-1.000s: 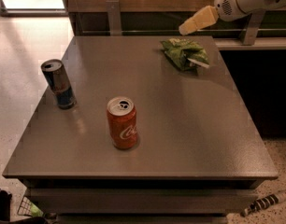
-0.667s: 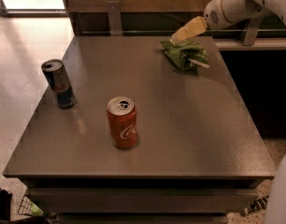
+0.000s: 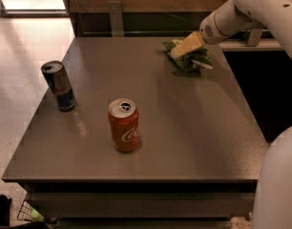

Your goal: Pick green jalapeno chip bag

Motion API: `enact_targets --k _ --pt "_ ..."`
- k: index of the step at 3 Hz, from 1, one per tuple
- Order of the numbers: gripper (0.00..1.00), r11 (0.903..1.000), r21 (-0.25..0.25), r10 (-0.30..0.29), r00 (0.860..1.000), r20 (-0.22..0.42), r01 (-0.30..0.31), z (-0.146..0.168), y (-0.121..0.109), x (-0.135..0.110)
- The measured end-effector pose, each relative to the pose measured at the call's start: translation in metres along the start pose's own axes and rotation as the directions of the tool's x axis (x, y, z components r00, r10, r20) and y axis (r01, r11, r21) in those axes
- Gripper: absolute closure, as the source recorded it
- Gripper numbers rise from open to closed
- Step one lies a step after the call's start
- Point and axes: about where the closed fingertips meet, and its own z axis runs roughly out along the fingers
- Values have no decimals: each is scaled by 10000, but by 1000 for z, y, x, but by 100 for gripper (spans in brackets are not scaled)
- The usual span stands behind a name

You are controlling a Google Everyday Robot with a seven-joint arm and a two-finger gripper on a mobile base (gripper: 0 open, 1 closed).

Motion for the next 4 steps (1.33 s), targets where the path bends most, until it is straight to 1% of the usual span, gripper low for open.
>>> enact_targets --k 1,2,4 --pt "0 9983 -440 347 9963 -781 -382 17 19 23" --pt "18 9982 -467 335 9962 -799 -373 20 20 24" --pt "65 9978 -544 321 9957 -867 -370 26 23 25"
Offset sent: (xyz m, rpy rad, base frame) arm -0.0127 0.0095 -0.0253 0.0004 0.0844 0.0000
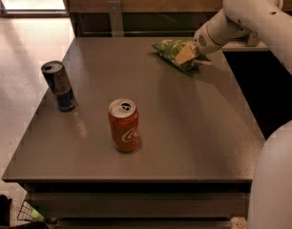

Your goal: Pick green jalapeno chip bag

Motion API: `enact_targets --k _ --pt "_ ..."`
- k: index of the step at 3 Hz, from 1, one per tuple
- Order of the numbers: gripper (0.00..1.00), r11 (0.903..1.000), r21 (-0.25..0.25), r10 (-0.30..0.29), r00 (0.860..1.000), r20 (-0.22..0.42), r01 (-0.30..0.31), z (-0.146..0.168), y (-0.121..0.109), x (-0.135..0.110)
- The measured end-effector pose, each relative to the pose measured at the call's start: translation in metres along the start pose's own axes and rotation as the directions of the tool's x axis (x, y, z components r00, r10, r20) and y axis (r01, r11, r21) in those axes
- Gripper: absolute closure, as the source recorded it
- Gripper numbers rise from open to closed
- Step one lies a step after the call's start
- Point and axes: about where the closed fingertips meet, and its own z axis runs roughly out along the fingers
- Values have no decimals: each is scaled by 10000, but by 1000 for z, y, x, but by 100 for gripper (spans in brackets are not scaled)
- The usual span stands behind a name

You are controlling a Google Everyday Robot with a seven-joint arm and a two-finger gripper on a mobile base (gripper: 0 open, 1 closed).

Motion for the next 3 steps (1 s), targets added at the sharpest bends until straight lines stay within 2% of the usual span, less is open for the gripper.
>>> enact_targets --k 1,2,3 --pt "88 10000 -38 -6 10000 -33 6 3 1 1" --pt "100 10000 -56 -9 10000 -49 9 4 2 0" --pt "100 10000 -56 -9 10000 -49 9 3 2 0"
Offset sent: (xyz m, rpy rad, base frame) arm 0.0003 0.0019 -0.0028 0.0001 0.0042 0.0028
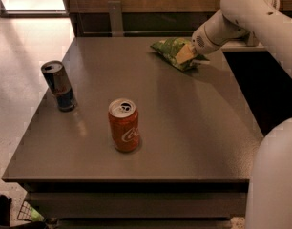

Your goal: Pick green jalapeno chip bag

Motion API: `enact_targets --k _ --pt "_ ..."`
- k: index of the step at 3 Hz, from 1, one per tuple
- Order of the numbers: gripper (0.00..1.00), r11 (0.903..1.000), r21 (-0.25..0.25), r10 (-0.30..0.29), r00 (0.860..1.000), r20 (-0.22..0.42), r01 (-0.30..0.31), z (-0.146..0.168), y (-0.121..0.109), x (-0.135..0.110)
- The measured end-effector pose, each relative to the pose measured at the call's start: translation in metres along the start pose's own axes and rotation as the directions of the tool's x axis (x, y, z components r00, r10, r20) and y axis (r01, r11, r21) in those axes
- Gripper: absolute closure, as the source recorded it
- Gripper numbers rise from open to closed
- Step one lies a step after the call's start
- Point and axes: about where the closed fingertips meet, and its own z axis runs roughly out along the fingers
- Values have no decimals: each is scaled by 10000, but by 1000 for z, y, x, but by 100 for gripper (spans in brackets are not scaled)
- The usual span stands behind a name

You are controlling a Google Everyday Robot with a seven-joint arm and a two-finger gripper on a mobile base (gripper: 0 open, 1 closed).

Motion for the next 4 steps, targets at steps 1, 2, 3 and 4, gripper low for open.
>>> enact_targets --k 1,2,3,4 --pt "100 10000 0 -1 10000 0 1 -1 0 -1" --pt "100 10000 0 -2 10000 -1 2 -1 0 -1" --pt "100 9986 309 -414 9990 -184 420 -39 4 -15" --pt "100 9944 674 -809 9965 -186 820 -80 7 -31"
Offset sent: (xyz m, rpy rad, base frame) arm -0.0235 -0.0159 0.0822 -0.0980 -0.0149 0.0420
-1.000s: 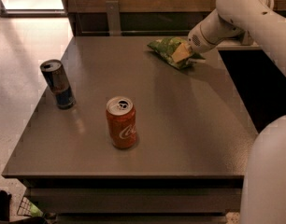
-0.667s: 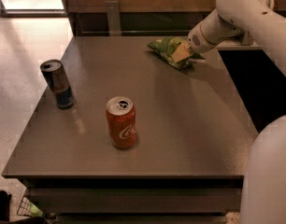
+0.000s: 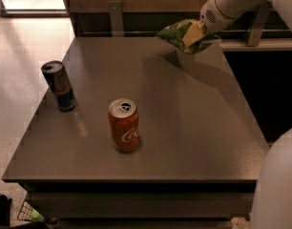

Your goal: Pick green jalapeno chip bag

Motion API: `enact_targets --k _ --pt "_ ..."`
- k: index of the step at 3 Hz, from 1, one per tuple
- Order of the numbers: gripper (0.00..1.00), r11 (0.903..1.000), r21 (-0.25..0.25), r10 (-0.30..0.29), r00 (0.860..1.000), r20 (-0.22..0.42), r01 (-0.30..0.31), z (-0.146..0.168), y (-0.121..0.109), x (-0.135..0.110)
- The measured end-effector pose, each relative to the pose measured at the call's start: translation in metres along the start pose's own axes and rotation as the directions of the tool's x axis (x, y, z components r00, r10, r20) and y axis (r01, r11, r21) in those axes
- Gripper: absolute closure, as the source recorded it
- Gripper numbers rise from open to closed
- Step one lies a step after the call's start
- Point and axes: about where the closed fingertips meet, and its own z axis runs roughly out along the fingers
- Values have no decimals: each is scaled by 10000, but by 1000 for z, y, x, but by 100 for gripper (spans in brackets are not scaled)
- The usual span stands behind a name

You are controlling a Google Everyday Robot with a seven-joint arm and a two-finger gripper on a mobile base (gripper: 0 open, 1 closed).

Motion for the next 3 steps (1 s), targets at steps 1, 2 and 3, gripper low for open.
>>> enact_targets --k 1,2,3 --pt "100 9994 211 -274 9995 151 271 -29 0 -11" --pt "100 9989 181 -449 9972 594 439 -51 0 -19" --pt "100 9978 62 -657 9924 1038 654 -66 2 -25"
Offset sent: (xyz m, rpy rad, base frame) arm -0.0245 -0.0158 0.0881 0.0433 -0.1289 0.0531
